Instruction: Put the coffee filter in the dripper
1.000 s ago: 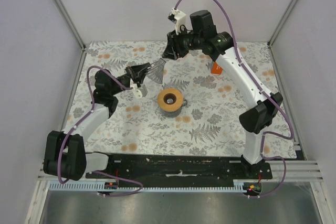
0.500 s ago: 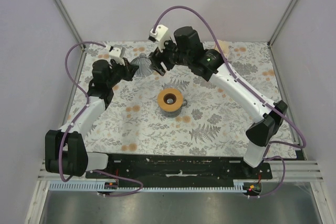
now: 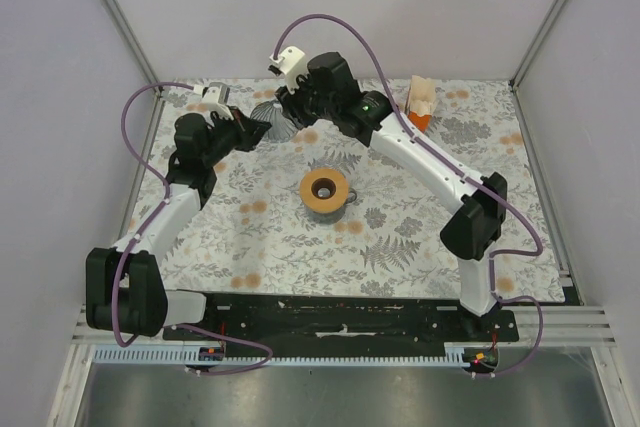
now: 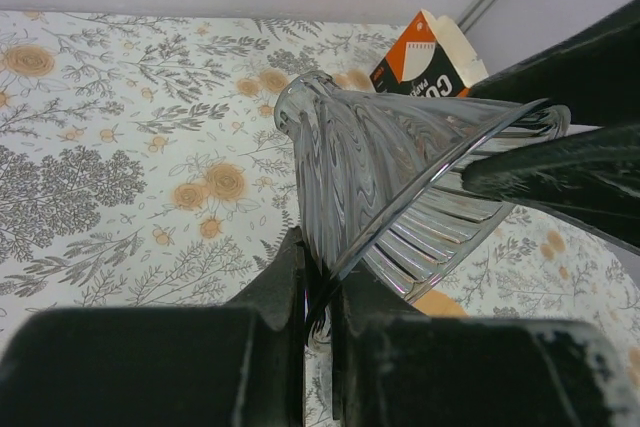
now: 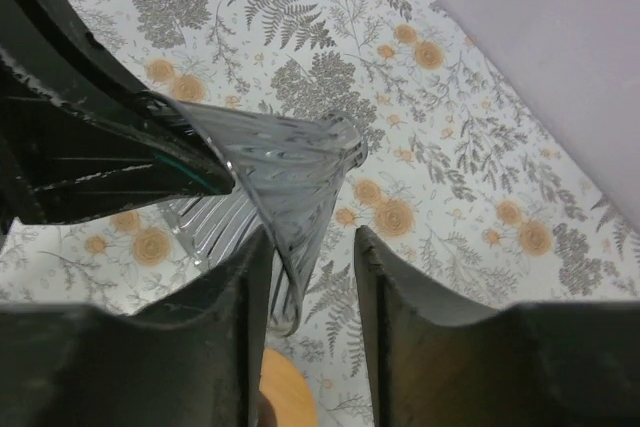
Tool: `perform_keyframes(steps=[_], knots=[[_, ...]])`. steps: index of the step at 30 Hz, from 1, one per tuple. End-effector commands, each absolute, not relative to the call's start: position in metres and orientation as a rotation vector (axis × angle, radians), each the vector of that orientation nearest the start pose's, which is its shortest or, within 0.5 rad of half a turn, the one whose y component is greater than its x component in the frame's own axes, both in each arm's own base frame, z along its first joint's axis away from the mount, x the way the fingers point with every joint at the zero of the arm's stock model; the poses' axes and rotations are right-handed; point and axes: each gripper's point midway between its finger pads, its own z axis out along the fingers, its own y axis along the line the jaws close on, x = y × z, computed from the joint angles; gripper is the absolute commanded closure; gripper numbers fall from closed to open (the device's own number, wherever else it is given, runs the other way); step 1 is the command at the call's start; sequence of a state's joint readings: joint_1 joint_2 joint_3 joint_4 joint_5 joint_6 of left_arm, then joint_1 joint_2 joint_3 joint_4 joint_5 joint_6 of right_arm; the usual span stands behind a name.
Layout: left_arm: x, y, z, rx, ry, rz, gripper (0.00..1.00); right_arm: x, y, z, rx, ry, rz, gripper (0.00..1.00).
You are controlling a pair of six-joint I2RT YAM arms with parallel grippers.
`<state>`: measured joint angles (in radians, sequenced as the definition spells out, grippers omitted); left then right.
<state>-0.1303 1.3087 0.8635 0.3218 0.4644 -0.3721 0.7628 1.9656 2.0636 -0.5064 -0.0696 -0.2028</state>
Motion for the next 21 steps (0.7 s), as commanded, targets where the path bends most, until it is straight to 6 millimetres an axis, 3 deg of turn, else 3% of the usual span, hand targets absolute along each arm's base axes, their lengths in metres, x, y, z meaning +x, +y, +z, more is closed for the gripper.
perform_keyframes(steps=[1, 5, 7, 8, 11, 13, 21], knots=[[0.396, -0.152, 0.285, 0.180, 1.617, -0.825, 0.98, 0.427, 0.407, 0.337, -0.884, 1.677, 0.451, 0.64], [0.387, -0.159, 0.292, 0.250, 1.575, -0.857, 0.98, 0.429, 0.407, 0.334, -0.867, 1.694, 0.472, 0.97], [0.381, -0.165, 0.296, 0.315, 1.543, -0.879, 0.98, 0.428, 0.402, 0.335, -0.833, 1.722, 0.520, 1.00], [0.376, -0.169, 0.299, 0.351, 1.524, -0.893, 0.86, 0.429, 0.396, 0.336, -0.813, 1.746, 0.552, 1.00], [0.369, -0.172, 0.306, 0.415, 1.478, -0.894, 0.33, 0.426, 0.372, 0.339, -0.725, 1.847, 0.715, 1.00], [0.368, -0.171, 0.311, 0.453, 1.443, -0.868, 0.13, 0.422, 0.355, 0.338, -0.688, 1.916, 0.780, 1.00], [0.367, -0.162, 0.335, 0.530, 1.317, -0.746, 0.10, 0.368, 0.301, 0.315, -0.681, 2.228, 1.009, 1.00]])
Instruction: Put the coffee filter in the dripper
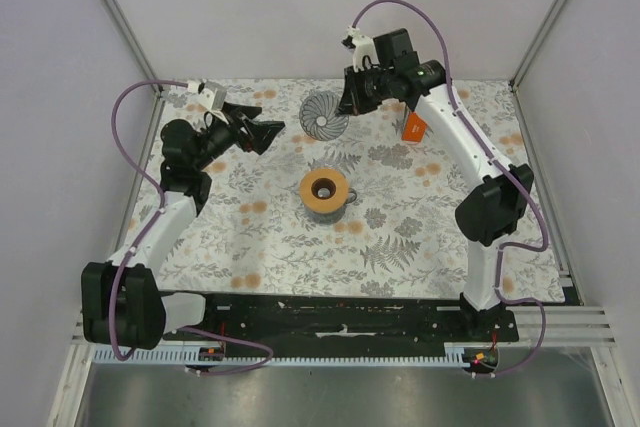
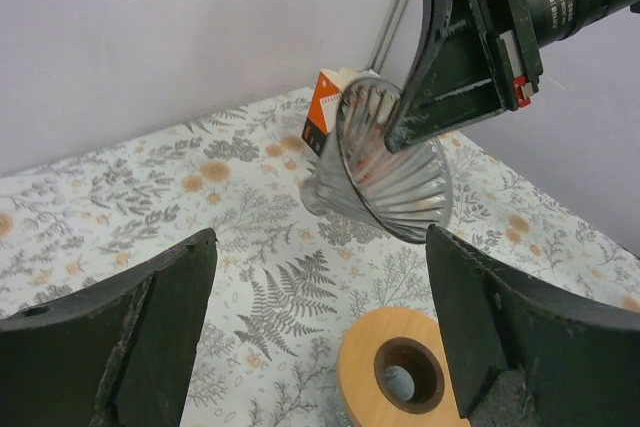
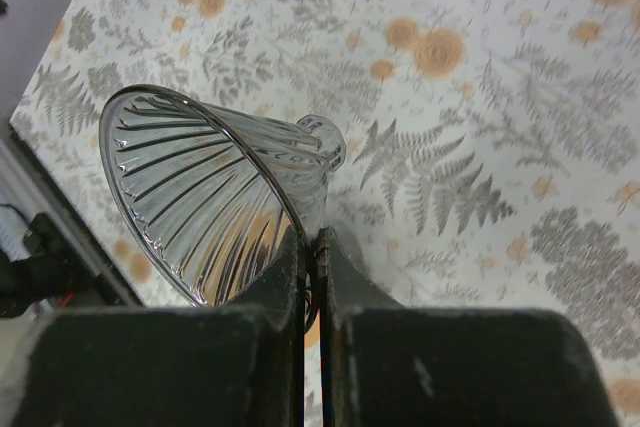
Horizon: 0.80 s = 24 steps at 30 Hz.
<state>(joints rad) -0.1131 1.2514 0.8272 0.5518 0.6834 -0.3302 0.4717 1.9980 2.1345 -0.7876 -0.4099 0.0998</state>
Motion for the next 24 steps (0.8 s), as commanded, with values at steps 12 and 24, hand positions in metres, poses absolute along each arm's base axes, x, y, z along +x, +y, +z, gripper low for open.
perform_keyframes(steps=[12, 24], knots=[[0.368, -0.164, 0.313, 0.563, 1.365, -0.745, 0.11, 0.323, 0.290, 0.253, -0.748, 2.554, 0.934, 1.00], [0.370, -0.161, 0.303, 0.548, 1.392, -0.732, 0.12, 0.335, 0.304, 0.200, -0.772, 2.641, 0.945, 1.00]])
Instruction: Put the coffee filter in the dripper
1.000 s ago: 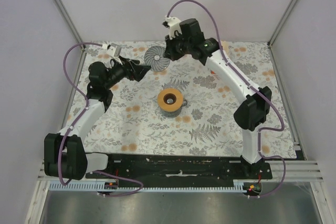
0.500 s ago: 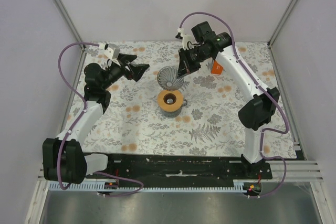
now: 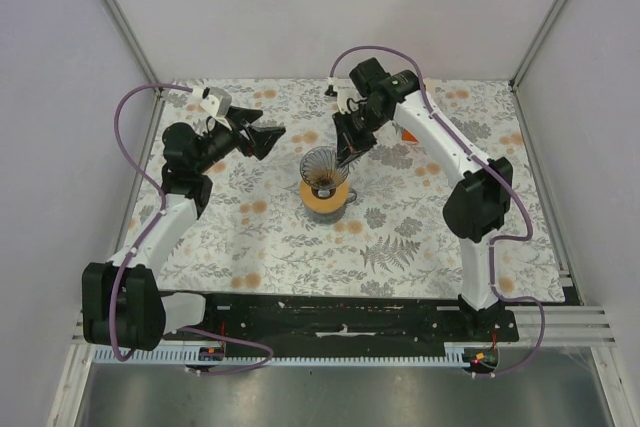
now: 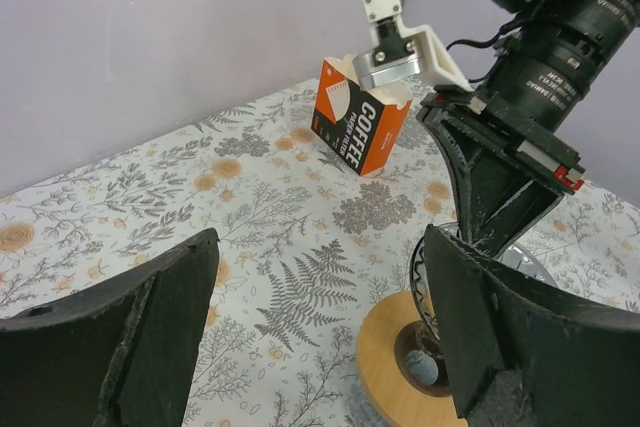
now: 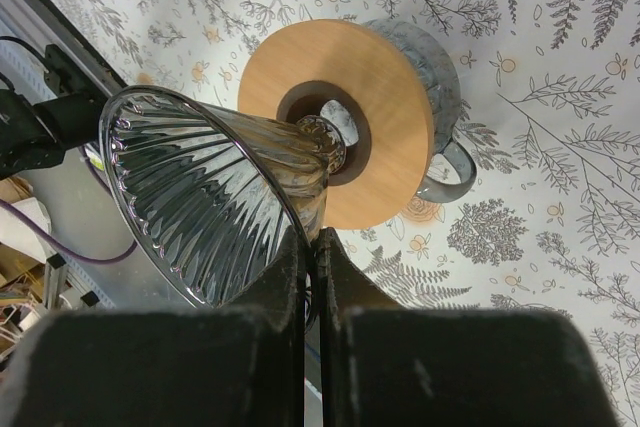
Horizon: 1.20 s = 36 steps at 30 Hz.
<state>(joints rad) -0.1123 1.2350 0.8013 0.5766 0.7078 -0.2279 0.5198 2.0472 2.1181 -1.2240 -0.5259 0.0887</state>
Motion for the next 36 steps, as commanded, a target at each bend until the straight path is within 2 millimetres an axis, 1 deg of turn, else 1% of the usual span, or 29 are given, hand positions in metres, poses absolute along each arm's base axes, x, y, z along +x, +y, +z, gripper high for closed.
perform_keyframes(steps=[1, 7, 9, 10, 14, 15, 18, 20, 22, 24, 27, 28, 29, 30, 31, 33, 35, 36], knots=[[0.370, -0.161, 0.304, 0.549, 1.388, -0.727, 0.12, 0.336, 0.306, 0.198, -0.773, 2.640, 0.954, 1.00], [0.368, -0.162, 0.303, 0.563, 1.388, -0.732, 0.12, 0.336, 0.305, 0.181, -0.766, 2.681, 0.951, 1.00], [0.370, -0.161, 0.298, 0.564, 1.402, -0.718, 0.15, 0.337, 0.302, 0.175, -0.760, 2.696, 0.924, 1.00], [0.373, -0.160, 0.293, 0.551, 1.425, -0.699, 0.17, 0.337, 0.301, 0.171, -0.756, 2.708, 0.908, 1.00], [0.395, -0.139, 0.265, 0.403, 1.574, -0.602, 0.18, 0.339, 0.297, 0.158, -0.727, 2.743, 0.840, 1.00], [0.394, -0.139, 0.259, 0.397, 1.604, -0.605, 0.19, 0.339, 0.296, 0.155, -0.730, 2.749, 0.809, 1.00], [0.379, -0.153, 0.249, 0.466, 1.636, -0.694, 0.22, 0.339, 0.291, 0.150, -0.724, 2.754, 0.726, 1.00], [0.367, -0.168, 0.246, 0.559, 1.623, -0.740, 0.23, 0.340, 0.292, 0.151, -0.713, 2.734, 0.714, 1.00], [0.354, -0.183, 0.241, 0.721, 1.580, -0.738, 0.24, 0.341, 0.294, 0.152, -0.693, 2.705, 0.713, 1.00], [0.335, -0.196, 0.233, 0.901, 1.525, -0.772, 0.24, 0.342, 0.296, 0.152, -0.690, 2.678, 0.718, 1.00], [0.301, -0.207, 0.223, 1.134, 1.414, -0.861, 0.24, 0.339, 0.295, 0.144, -0.678, 2.690, 0.728, 1.00], [0.290, -0.210, 0.219, 1.228, 1.353, -0.861, 0.24, 0.338, 0.295, 0.141, -0.674, 2.698, 0.732, 1.00], [0.283, -0.209, 0.214, 1.294, 1.310, -0.835, 0.24, 0.335, 0.295, 0.137, -0.670, 2.711, 0.731, 1.00], [0.280, -0.209, 0.211, 1.352, 1.256, -0.790, 0.24, 0.334, 0.296, 0.138, -0.671, 2.705, 0.737, 1.00], [0.280, -0.207, 0.213, 1.388, 1.211, -0.746, 0.24, 0.333, 0.294, 0.137, -0.664, 2.711, 0.739, 1.00], [0.284, -0.206, 0.221, 1.457, 1.104, -0.646, 0.24, 0.331, 0.293, 0.137, -0.659, 2.711, 0.738, 1.00], [0.286, -0.207, 0.230, 1.500, 1.029, -0.596, 0.24, 0.331, 0.292, 0.139, -0.660, 2.707, 0.734, 1.00], [0.283, -0.207, 0.231, 1.526, 0.995, -0.589, 0.23, 0.330, 0.293, 0.141, -0.663, 2.704, 0.737, 1.00]])
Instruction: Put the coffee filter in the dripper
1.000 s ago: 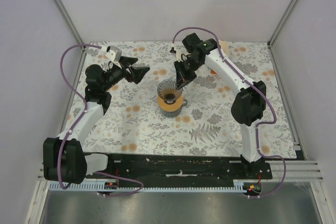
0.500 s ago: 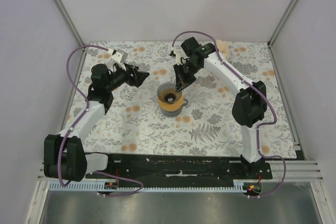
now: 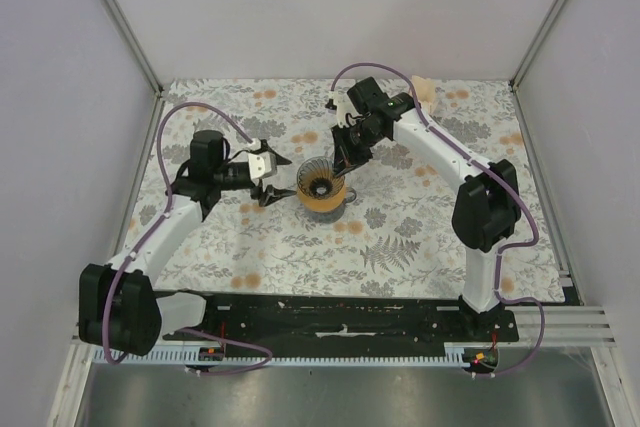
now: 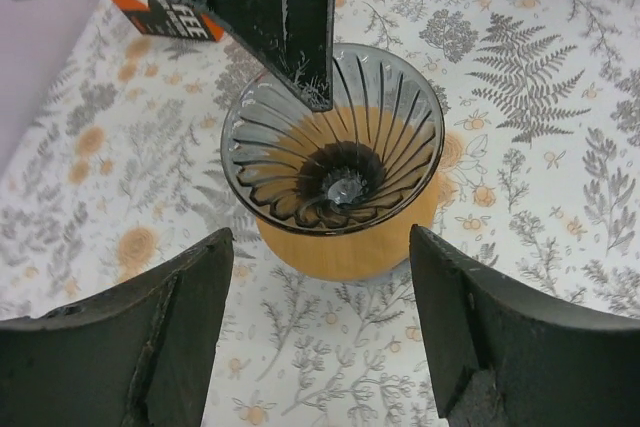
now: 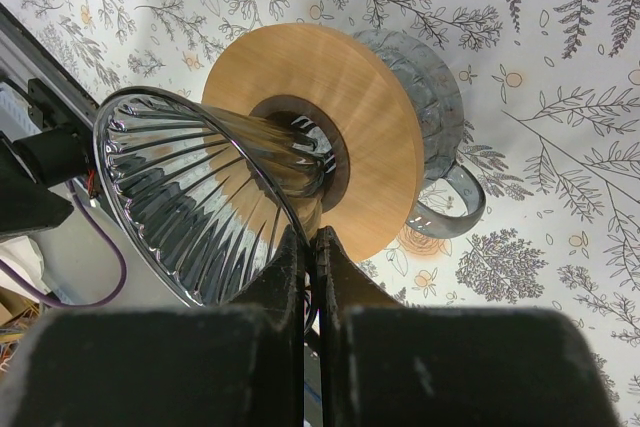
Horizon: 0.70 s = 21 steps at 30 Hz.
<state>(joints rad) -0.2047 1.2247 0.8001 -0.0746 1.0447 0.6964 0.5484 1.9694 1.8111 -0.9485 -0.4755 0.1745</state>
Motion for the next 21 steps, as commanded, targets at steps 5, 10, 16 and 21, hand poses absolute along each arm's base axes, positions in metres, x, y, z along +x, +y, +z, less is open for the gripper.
perform_keyframes(steps=[5, 10, 16, 21], knots=[[0.258, -0.205, 0.189, 1.869, 0.666, -0.378, 0.24, 0.329, 0.293, 0.140, -0.659, 2.709, 0.745, 1.00], [0.267, -0.214, 0.191, 1.922, 0.500, -0.269, 0.28, 0.330, 0.295, 0.141, -0.661, 2.703, 0.757, 1.00], [0.281, -0.218, 0.181, 1.957, 0.435, -0.197, 0.62, 0.330, 0.297, 0.141, -0.669, 2.704, 0.764, 1.00], [0.287, -0.219, 0.177, 1.973, 0.388, -0.162, 0.60, 0.330, 0.299, 0.139, -0.676, 2.713, 0.784, 1.00]])
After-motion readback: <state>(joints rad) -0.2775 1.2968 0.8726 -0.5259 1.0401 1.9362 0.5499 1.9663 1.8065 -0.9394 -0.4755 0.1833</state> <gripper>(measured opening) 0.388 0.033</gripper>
